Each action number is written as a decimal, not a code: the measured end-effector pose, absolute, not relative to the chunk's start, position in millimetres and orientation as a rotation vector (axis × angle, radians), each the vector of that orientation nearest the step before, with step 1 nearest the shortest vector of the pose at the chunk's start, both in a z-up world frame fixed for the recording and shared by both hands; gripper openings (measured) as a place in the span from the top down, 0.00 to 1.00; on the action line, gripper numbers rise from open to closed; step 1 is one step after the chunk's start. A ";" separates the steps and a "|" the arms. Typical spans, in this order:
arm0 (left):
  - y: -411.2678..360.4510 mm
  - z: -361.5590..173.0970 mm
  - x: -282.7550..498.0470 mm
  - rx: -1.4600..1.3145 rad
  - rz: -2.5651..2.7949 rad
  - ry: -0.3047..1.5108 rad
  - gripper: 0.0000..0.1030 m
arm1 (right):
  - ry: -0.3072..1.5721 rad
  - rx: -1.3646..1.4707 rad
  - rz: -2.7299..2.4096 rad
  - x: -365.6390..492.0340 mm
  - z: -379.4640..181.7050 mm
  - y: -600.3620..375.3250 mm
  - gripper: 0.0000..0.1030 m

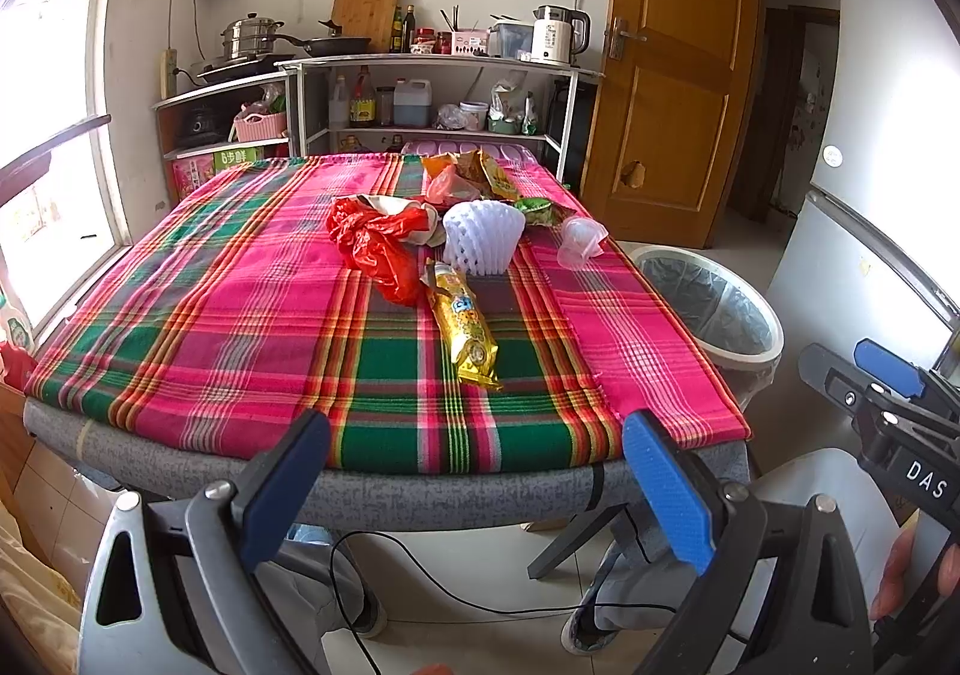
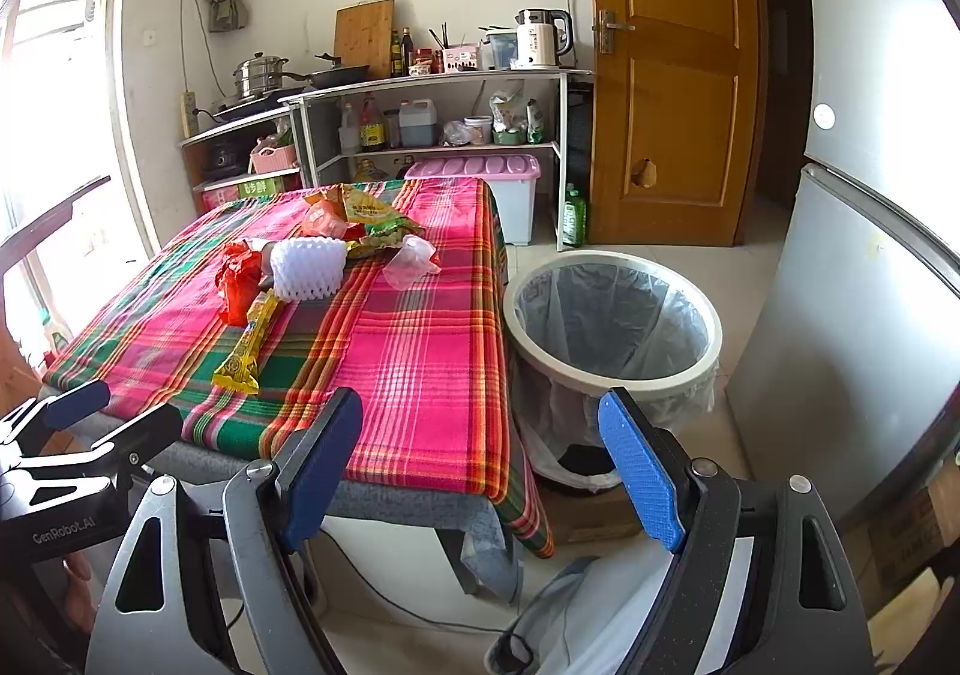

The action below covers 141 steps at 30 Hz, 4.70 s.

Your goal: Collect trash

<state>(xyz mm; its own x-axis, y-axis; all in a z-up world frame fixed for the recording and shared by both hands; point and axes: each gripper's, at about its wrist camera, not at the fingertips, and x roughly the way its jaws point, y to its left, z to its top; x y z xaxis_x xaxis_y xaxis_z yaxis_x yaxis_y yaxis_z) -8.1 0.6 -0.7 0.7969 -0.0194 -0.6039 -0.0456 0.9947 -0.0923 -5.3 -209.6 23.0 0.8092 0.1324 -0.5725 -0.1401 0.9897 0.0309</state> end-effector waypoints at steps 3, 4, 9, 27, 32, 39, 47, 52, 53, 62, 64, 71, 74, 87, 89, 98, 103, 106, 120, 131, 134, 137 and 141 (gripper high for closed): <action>1.1 -0.8 -7.8 -0.107 0.013 0.650 0.04 | 0.612 -0.013 0.146 -3.9 22.2 -210.2 0.21; 0.8 -0.8 -8.0 -0.106 0.013 0.649 0.04 | 0.613 -0.013 0.146 -3.5 22.0 -210.5 0.21; 0.5 -0.9 -8.2 -0.105 0.013 0.648 0.04 | 0.609 -0.014 0.145 -8.2 24.5 -210.5 0.21; -1.8 0.3 -8.1 -0.106 0.007 0.650 0.04 | 0.609 -0.016 0.142 -8.5 24.5 -208.7 0.21; -3.1 0.2 -8.2 -0.105 0.005 0.649 0.04 | 0.609 -0.016 0.142 -8.4 24.2 -208.3 0.21; -2.9 -0.1 -8.7 -0.107 0.004 0.649 0.04 | 0.609 -0.016 0.142 -8.4 24.3 -208.2 0.21; -3.6 -0.1 -8.6 -0.107 0.003 0.650 0.04 | 0.609 -0.016 0.142 -8.3 24.2 -208.0 0.21; -3.9 -0.2 -8.6 -0.107 0.003 0.650 0.04 | 0.609 -0.017 0.142 -8.3 24.2 -207.9 0.21; -3.6 -0.2 -8.7 -0.107 0.002 0.649 0.04 | 0.609 -0.017 0.142 -8.4 24.2 -207.9 0.21; -4.9 -0.7 -8.9 -0.107 0.001 0.649 0.04 | 0.611 -0.017 0.141 -8.1 24.1 -208.6 0.21; -4.9 -0.7 -8.9 -0.106 0.002 0.649 0.04 | 0.610 -0.016 0.141 -8.0 24.1 -208.1 0.21; -5.0 -0.8 -8.9 -0.106 0.002 0.650 0.04 | 0.611 -0.017 0.140 -8.0 23.9 -208.1 0.21; -5.4 -0.9 -9.1 -0.108 -0.001 0.651 0.04 | 0.613 -0.018 0.142 -7.6 23.0 -208.2 0.21; 11.5 3.8 44.5 -0.159 -0.041 0.675 0.10 | 0.625 -0.030 0.193 27.9 26.5 -193.5 0.21; 13.3 2.6 59.4 -0.159 -0.031 0.698 0.11 | 0.620 -0.033 0.207 38.3 28.9 -188.6 0.21; 26.9 -19.1 107.3 -0.229 -0.053 0.796 0.44 | 0.671 -0.025 0.254 92.1 23.1 -168.7 0.21; 25.5 -29.4 120.0 -0.238 -0.067 0.838 0.66 | 0.749 0.028 0.266 137.5 11.0 -160.8 0.21; 25.5 -35.9 125.2 -0.246 -0.075 0.858 0.73 | 0.795 0.072 0.263 164.7 3.6 -159.5 0.21; 34.3 -41.6 121.0 -0.290 -0.095 0.859 0.84 | 0.951 0.180 0.249 247.1 -29.5 -148.2 0.36; 33.1 -38.7 117.6 -0.280 -0.103 0.859 0.87 | 0.982 0.198 0.244 258.4 -36.6 -149.3 0.67; 33.3 -36.2 114.1 -0.278 -0.104 0.857 0.90 | 0.975 0.205 0.252 254.3 -33.2 -152.8 0.67; 33.9 -32.1 108.4 -0.273 -0.101 0.853 0.91 | 0.959 0.211 0.263 245.0 -25.9 -157.4 0.67; 33.4 -24.6 98.8 -0.266 -0.101 0.846 0.92 | 0.943 0.230 0.278 229.4 -18.2 -167.6 0.67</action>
